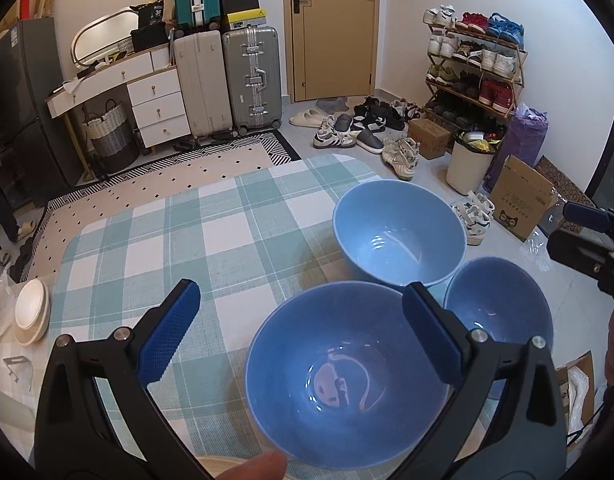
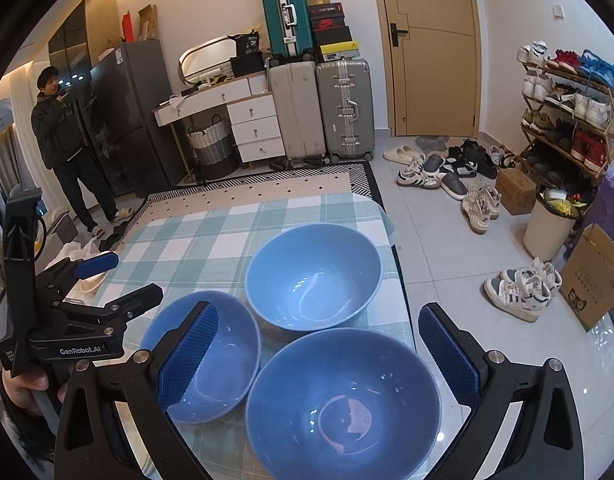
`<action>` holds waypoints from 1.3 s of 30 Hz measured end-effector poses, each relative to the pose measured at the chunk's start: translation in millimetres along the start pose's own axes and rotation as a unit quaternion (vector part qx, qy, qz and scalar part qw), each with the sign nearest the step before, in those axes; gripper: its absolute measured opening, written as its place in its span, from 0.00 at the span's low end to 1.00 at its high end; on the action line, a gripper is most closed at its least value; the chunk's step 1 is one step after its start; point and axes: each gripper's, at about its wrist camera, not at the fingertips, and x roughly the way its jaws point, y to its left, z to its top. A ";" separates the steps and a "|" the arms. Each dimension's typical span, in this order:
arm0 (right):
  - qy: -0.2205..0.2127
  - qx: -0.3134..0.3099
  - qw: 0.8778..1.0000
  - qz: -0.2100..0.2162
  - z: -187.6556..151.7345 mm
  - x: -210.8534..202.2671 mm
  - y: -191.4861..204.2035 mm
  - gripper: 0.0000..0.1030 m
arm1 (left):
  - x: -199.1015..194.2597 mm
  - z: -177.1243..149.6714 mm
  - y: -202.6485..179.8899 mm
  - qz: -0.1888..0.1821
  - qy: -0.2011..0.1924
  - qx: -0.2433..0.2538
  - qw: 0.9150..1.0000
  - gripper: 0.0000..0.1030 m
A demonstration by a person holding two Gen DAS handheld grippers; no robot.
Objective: Organize plates and bowls
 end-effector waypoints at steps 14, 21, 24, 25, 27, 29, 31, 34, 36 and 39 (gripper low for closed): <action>0.019 0.035 0.999 -0.016 8.3 42.8 -38.7 0.99 | 53.5 22.1 -19.9 -0.004 0.024 0.019 1.000 0.98; 0.032 0.043 0.998 -0.017 12.9 67.4 -46.2 0.99 | 76.2 29.7 -24.4 -0.008 0.033 0.025 0.999 0.98; 0.038 0.045 0.998 -0.020 15.8 80.3 -47.8 0.99 | 88.1 34.2 -24.0 -0.009 0.036 0.024 0.999 0.98; 0.040 0.045 0.998 -0.022 16.3 84.7 -48.3 0.99 | 93.3 35.9 -23.7 -0.012 0.039 0.024 0.999 0.98; 0.045 0.048 0.998 -0.023 16.5 92.9 -50.1 0.99 | 102.4 38.6 -22.4 -0.018 0.044 0.020 0.999 0.98; 0.050 0.051 0.997 -0.024 18.2 100.7 -52.6 0.99 | 113.3 41.4 -20.3 -0.023 0.050 0.016 0.998 0.98; 0.056 0.054 0.997 -0.024 19.2 110.3 -55.0 0.97 | 123.0 43.8 -19.3 -0.026 0.057 0.013 0.998 0.98; 0.068 0.057 0.996 -0.024 19.7 124.2 -59.5 0.91 | 140.6 46.9 -17.3 -0.037 0.070 0.006 0.997 0.95; 0.077 0.059 0.995 -0.026 18.2 133.6 -61.8 0.85 | 150.3 46.9 -17.3 -0.047 0.079 0.006 0.996 0.91; 0.096 0.061 0.993 -0.025 17.0 151.4 -64.1 0.76 | 162.4 45.7 -19.1 -0.054 0.087 0.010 0.995 0.85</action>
